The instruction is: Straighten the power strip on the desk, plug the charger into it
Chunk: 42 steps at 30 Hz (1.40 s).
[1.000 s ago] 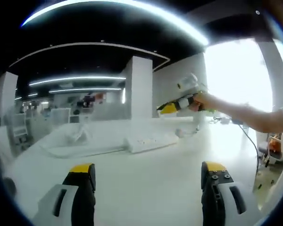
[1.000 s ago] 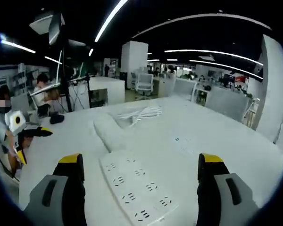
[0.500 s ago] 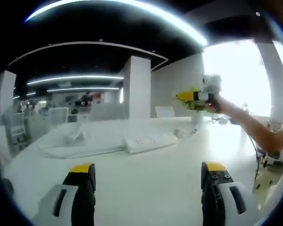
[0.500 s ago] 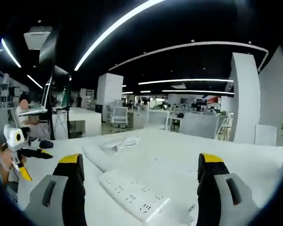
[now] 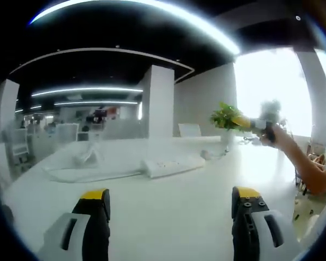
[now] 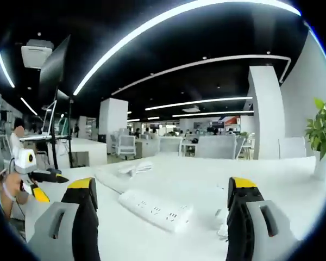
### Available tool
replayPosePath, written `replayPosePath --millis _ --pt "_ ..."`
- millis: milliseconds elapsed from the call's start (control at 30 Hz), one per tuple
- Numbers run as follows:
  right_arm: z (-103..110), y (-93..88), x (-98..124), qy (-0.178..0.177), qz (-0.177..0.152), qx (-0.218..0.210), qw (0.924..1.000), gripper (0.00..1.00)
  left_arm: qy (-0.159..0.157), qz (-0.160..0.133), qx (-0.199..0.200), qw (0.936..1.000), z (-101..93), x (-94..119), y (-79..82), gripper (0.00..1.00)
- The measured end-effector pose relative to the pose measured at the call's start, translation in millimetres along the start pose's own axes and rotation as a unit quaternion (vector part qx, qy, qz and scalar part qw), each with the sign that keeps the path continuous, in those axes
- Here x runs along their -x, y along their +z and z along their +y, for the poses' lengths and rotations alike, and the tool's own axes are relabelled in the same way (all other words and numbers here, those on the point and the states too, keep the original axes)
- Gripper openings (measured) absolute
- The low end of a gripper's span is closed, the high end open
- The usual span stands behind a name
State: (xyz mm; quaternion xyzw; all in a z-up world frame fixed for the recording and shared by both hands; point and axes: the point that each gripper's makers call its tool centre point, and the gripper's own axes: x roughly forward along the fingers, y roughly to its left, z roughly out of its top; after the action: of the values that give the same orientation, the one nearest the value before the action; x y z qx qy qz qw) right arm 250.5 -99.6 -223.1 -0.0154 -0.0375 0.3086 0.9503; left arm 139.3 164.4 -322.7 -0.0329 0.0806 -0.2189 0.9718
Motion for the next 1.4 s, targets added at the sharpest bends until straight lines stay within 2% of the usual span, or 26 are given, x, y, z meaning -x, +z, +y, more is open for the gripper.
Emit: replayPosePath --millis 233,400,567,667,733,833,933,1033,1100,1167,1333,1400 --pt "-3 -10.4 21 -0.045 -0.014 0.013 0.9988 0.97 0.0 0.002 0.005 1.0 1.7 -3 -3.4 0.96" --pt "6 -20.4 26 -0.039 -0.017 -0.004 0.9991 0.95 -0.006 0.003 0.001 1.0 -2.3 -5 -3.5 0.96" --pt "6 -20.2 27 -0.053 -0.026 0.007 0.9982 0.95 -0.009 0.002 -0.001 1.0 -3.5 -6 -1.9 0.96" --pt "8 -7.3 24 -0.048 -0.063 0.011 0.9968 0.95 -0.009 0.002 -0.002 1.0 -3.5 -6 -1.6 0.96" --pt "7 -3.1 21 -0.046 -0.076 0.007 0.996 0.95 -0.01 0.002 -0.002 0.9999 -4.2 -7 -1.8 0.96" --pt "-3 11.2 10 -0.06 -0.119 0.013 0.991 1.0 -0.011 0.003 -0.001 0.9999 -5.4 -8 -3.1 0.96" --pt "-12 20.4 0 -0.072 -0.155 0.008 0.9852 1.0 -0.017 0.005 -0.004 0.9998 -9.1 -10 -5.3 0.96" --pt "-20 17.8 -15 -0.077 -0.145 0.013 0.9863 1.0 -0.02 0.007 -0.003 0.9998 -11.2 -11 -6.2 0.96" --pt "-25 2.6 -27 -0.084 -0.106 0.023 0.9905 1.0 -0.021 0.006 -0.004 0.9997 -11.9 -11 -5.7 0.96" --pt "-31 -7.2 -36 -0.093 -0.083 0.034 0.9916 1.0 -0.022 0.004 -0.004 0.9998 -12.3 -11 -4.7 0.96" --pt "-74 -25.0 -46 -0.16 -0.052 0.033 0.9851 0.99 -0.023 0.002 -0.003 0.9997 -14.0 -11 -3.6 0.96" --pt "-86 -37.5 -40 -0.19 -0.03 0.017 0.9812 0.94 -0.024 0.002 -0.003 0.9997 -14.8 -11 -3.6 0.96"
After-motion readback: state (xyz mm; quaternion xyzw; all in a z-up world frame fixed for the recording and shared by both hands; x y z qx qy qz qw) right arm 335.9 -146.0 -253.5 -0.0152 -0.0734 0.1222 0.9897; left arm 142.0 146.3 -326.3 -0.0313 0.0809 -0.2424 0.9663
